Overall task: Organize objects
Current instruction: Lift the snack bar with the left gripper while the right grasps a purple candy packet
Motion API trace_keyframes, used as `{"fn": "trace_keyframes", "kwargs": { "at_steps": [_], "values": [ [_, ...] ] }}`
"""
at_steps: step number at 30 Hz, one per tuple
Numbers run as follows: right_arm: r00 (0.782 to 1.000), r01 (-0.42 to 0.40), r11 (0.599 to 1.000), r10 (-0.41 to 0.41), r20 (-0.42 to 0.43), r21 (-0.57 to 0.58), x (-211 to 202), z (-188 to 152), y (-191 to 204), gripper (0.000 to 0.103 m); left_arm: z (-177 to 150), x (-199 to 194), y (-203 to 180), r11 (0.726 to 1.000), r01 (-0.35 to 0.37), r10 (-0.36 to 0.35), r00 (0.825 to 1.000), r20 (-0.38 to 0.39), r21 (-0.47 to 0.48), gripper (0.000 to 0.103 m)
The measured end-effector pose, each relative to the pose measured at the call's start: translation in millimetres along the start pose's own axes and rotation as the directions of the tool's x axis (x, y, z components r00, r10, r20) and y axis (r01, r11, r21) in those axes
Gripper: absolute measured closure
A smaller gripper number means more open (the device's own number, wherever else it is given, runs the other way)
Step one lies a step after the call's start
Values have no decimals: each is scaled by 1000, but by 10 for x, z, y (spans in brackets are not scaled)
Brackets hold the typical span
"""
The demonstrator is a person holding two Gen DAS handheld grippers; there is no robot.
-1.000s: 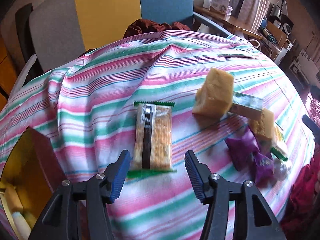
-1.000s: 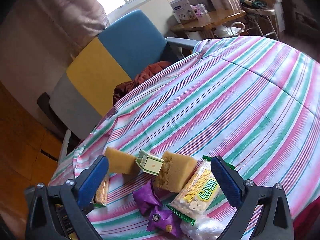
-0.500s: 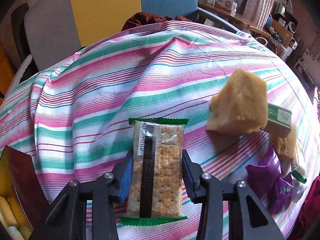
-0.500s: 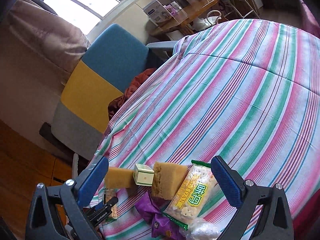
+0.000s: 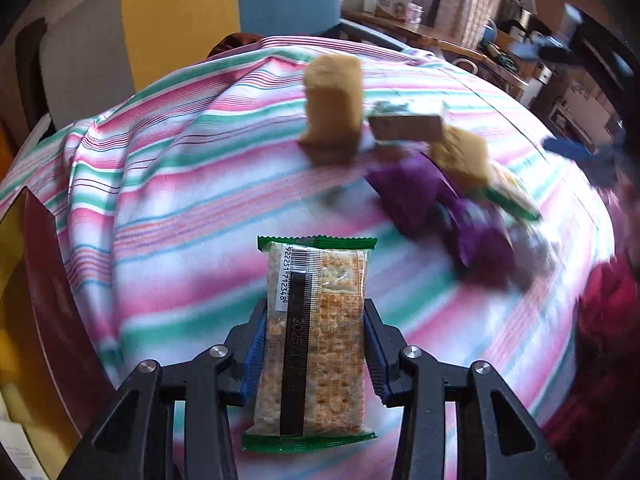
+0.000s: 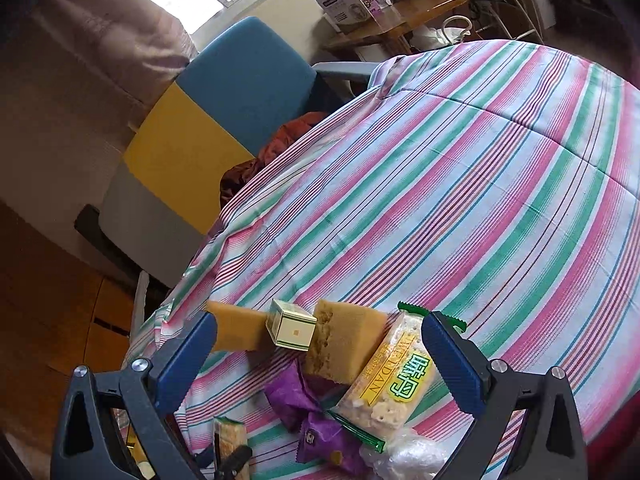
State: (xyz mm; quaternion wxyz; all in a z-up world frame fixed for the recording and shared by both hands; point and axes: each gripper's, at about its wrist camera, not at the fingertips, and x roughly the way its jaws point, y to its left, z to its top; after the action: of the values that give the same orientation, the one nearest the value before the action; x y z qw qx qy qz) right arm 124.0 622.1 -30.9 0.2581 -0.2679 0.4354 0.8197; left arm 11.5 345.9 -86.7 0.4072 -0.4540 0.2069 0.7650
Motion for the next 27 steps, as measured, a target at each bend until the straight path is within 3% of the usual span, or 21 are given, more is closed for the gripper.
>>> {"fn": "trace_keyframes", "kwargs": {
  "at_steps": [6,11,15,23,27],
  "values": [
    [999,-26,998,23,-47,-63,76,-48,114,0,-418,-213,-166,998,21,-24,998,53,52,60],
    [990,-79,967,48,-130,-243,195,-215,471,6,-566,-305,-161,997,42,-45,998,54,69,60],
    [980,-71,921,-8,-200,-383,357,-401,681,18,-655,-356,-120,996,50,-54,997,57,67,60],
    [948,-23,845,-152,-280,-534,667,-699,776,18,-750,-404,-24,996,78,-81,994,71,45,60],
    [927,-62,852,-144,-346,-521,749,-755,760,18,-768,-409,-8,995,88,-91,993,78,39,60]
  ]
}}
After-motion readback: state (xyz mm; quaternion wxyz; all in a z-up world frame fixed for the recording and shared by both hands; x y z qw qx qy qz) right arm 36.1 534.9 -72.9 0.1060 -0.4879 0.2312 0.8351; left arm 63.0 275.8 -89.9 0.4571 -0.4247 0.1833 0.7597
